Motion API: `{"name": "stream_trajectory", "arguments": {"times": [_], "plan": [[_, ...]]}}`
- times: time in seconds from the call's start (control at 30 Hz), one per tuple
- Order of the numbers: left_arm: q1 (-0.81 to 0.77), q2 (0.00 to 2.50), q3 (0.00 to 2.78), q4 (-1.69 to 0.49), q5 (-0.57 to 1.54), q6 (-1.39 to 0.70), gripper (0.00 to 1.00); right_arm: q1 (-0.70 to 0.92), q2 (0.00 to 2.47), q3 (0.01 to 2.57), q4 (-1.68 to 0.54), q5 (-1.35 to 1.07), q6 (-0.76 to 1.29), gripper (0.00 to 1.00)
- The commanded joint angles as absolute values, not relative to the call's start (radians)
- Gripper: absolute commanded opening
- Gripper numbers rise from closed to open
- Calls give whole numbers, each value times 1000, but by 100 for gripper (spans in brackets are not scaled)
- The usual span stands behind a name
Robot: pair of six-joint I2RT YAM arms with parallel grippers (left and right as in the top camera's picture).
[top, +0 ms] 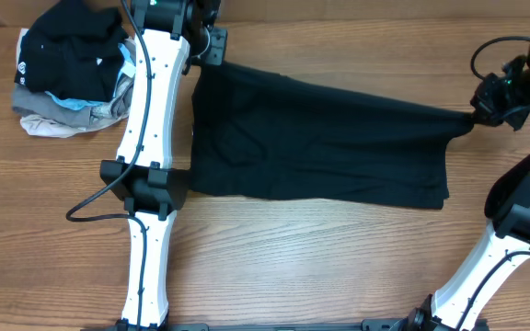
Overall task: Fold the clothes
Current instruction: 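Pull the right corner rightward with the right gripper, stretching the shirt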
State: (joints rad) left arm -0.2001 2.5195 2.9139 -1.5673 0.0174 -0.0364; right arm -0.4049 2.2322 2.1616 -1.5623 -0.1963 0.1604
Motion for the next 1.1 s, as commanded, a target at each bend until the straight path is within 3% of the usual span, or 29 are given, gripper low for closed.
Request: {"name": "stream_trajectory", "arguments": {"times": [0.0, 0.47, 0.77, 1.07], "plan": [[-183, 2497, 2923, -1615, -7, -94, 4, -411, 2151, 2188, -1613, -188, 123, 4], [-184, 2497, 2913, -1690, 72, -87, 4, -410, 2059, 2080, -1671, -177, 119, 4], [-197, 2490, 2881, -1690, 113, -95, 4, -410, 1760, 1579, -1405, -186, 123, 4], [-241, 2490, 2668, -1690, 19, -94, 4, -410, 1730, 1345, -1159, -238, 123, 4]]}}
